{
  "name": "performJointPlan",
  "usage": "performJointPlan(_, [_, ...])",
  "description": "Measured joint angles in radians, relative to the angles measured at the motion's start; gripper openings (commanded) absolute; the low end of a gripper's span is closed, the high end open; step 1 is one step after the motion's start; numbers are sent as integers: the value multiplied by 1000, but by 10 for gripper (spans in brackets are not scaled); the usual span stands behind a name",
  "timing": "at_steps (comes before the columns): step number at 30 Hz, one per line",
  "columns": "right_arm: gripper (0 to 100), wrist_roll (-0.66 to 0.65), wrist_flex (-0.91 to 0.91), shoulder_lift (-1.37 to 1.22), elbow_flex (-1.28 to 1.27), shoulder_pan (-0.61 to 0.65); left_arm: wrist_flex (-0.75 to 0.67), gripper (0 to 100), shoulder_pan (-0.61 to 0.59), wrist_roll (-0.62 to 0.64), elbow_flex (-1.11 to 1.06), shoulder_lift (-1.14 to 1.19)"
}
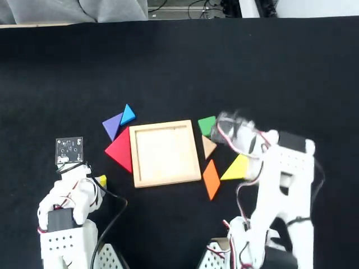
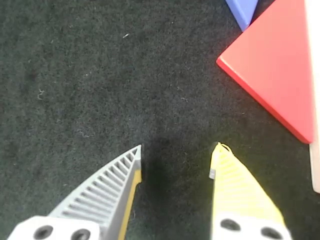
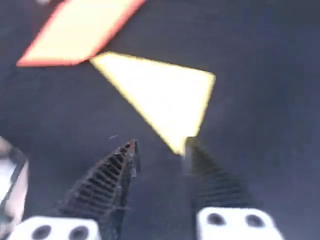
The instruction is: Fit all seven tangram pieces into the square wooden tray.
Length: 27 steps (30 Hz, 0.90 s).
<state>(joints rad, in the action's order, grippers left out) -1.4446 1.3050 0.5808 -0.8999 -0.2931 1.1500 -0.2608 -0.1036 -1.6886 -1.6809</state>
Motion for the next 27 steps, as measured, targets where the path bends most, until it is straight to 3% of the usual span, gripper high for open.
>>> performJointPlan(3, [321, -129, -2, 12, -81, 2, 0, 227, 0, 0, 0, 0])
performJointPlan(10, [361, -226, -120, -29, -193, 3, 0, 227, 0, 0, 0, 0])
performJointPlan(21, [362, -247, -204, -150, -190, 86, 0, 227, 0, 0, 0, 0])
performJointPlan(27, [361, -253, -103, -160, -129, 86, 0, 227, 0, 0, 0, 0])
